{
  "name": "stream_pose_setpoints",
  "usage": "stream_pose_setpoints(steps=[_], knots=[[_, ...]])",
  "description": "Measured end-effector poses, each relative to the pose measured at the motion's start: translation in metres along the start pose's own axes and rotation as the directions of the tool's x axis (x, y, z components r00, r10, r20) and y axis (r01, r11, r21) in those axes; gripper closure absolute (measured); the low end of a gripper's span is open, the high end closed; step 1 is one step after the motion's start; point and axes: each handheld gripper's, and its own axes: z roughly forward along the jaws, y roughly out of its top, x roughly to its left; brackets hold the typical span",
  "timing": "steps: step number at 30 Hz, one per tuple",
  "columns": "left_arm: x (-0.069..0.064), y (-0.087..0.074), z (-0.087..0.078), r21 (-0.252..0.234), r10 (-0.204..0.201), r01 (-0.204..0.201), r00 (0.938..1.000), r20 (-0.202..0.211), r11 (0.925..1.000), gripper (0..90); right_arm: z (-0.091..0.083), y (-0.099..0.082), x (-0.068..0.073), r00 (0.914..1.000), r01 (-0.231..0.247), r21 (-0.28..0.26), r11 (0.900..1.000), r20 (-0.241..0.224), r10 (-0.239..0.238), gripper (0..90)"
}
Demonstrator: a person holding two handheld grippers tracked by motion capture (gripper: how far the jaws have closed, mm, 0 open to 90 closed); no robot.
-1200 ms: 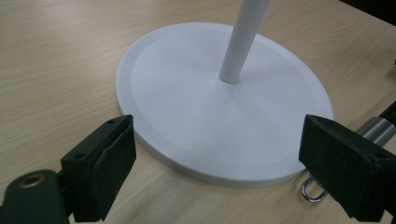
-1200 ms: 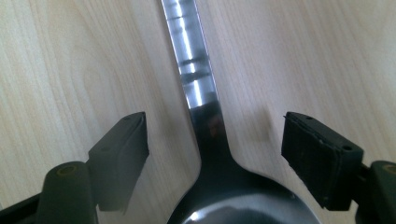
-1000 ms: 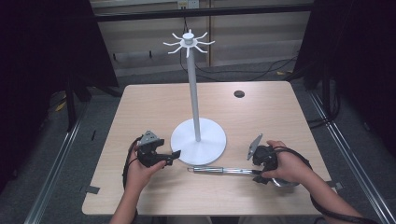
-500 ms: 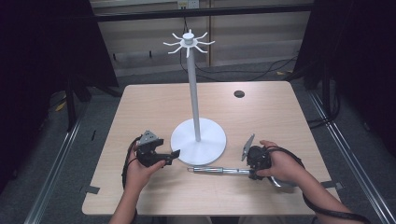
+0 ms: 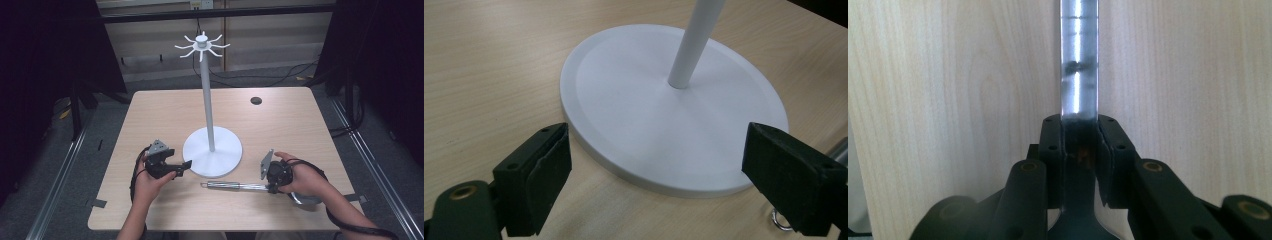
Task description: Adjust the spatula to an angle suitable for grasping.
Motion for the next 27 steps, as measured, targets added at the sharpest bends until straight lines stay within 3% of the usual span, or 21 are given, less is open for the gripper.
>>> stream_pose_setpoints(steps=[3,7,8,10,12,17,19,20,21,22,27], knots=[[0.000,0.000,0.000,-0.001,-0.003,0.003,1.0000,0.005,1.0000,12.3,-0.001,-0.002,0.001,0.9998,0.019,-0.008,0.9998,0.000,-0.019,75.7],[0.001,-0.001,0.000,0.001,-0.008,0.008,1.0000,0.005,1.0000,12.2,-0.008,-0.009,0.002,0.9998,-0.019,-0.065,0.9977,0.006,0.019,75.8],[0.003,-0.001,0.000,-0.003,-0.014,0.014,0.9999,0.003,0.9999,12.3,-0.013,-0.013,0.002,0.9993,-0.037,-0.104,0.9939,-0.003,0.036,75.8],[0.003,-0.001,0.000,-0.006,-0.021,0.021,0.9998,0.003,0.9998,12.2,-0.015,-0.014,0.000,0.9997,-0.023,-0.132,0.9910,-0.006,0.022,75.8],[0.004,-0.001,-0.001,-0.011,-0.026,0.026,0.9997,-0.001,0.9996,12.2,-0.020,-0.018,0.000,0.9993,-0.033,-0.180,0.9831,0.011,0.035,75.8],[0.005,-0.001,-0.001,-0.006,-0.019,0.019,0.9998,0.001,0.9998,12.3,-0.026,-0.020,-0.001,0.9975,-0.067,-0.219,0.9734,0.008,0.070,75.8],[0.005,-0.002,-0.001,-0.005,-0.019,0.019,0.9998,0.002,0.9998,12.3,-0.030,-0.023,-0.002,0.9968,-0.076,-0.263,0.9617,0.001,0.079,75.9],[0.006,-0.002,-0.001,-0.007,-0.022,0.022,0.9998,0.001,0.9997,12.3,-0.030,-0.023,-0.002,0.9968,-0.076,-0.263,0.9617,0.001,0.079,75.9],[0.006,-0.002,-0.002,-0.008,-0.024,0.024,0.9997,0.001,0.9997,12.2,-0.033,-0.025,-0.001,0.9956,-0.088,-0.297,0.9508,0.004,0.093,75.9],[0.008,-0.002,-0.002,-0.016,-0.035,0.035,0.9994,-0.004,0.9993,12.3,-0.035,-0.026,-0.001,0.9947,-0.100,-0.305,0.9471,-0.008,0.103,75.9],[0.008,-0.003,-0.002,-0.019,-0.041,0.040,0.9992,-0.003,0.9990,12.2,-0.046,-0.033,-0.004,0.9925,-0.107,-0.370,0.9227,0.016,0.122,75.9]])
